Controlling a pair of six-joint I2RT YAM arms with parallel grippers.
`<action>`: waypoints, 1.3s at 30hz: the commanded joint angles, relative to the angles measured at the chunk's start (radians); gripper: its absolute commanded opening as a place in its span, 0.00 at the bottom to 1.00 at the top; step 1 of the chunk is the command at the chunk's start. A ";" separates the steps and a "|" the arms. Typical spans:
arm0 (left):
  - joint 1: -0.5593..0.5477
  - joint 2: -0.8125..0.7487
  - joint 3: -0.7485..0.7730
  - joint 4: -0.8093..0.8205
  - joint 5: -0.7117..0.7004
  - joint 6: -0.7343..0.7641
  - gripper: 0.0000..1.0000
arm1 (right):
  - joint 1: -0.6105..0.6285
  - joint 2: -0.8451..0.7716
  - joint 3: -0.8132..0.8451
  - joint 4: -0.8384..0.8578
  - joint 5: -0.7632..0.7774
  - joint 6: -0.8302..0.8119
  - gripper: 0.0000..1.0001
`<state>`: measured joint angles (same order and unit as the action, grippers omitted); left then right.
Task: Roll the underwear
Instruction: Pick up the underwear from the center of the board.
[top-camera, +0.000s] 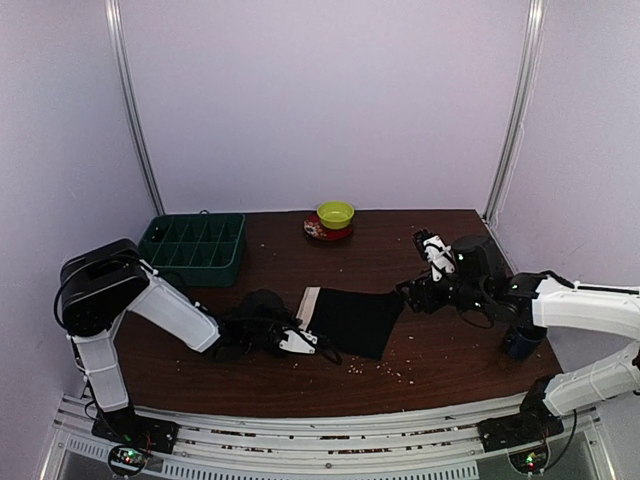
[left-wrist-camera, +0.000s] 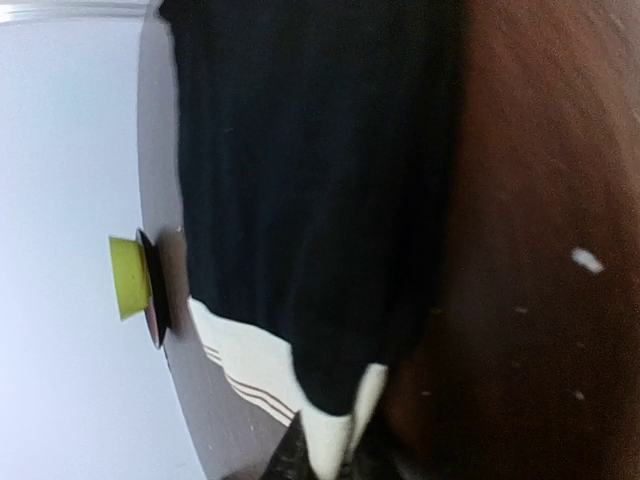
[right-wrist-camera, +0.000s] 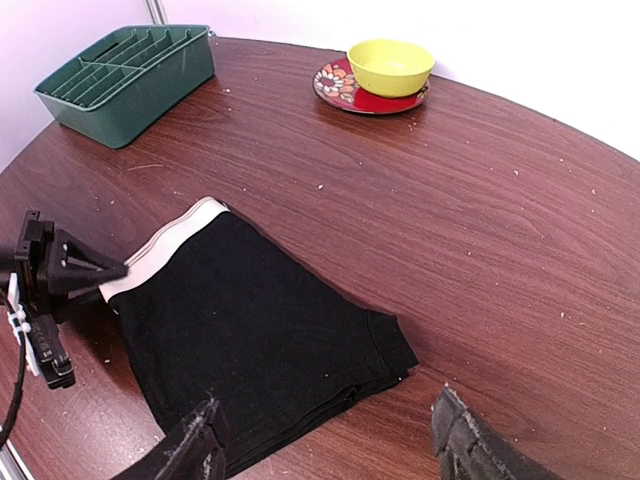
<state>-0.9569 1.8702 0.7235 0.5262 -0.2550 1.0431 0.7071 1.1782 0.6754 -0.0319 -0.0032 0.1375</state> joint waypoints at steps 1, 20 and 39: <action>-0.008 0.021 -0.003 -0.040 0.012 0.007 0.02 | 0.014 -0.005 -0.020 0.026 0.017 -0.034 0.73; 0.087 -0.024 0.380 -0.809 0.336 -0.111 0.00 | 0.410 0.190 -0.133 0.282 0.244 -0.389 0.97; 0.160 0.045 0.563 -1.032 0.467 -0.109 0.00 | 0.604 0.585 -0.023 0.329 0.610 -0.515 0.89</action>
<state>-0.7994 1.8900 1.2572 -0.4686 0.1768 0.9463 1.2922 1.6630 0.5983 0.3298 0.4644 -0.3511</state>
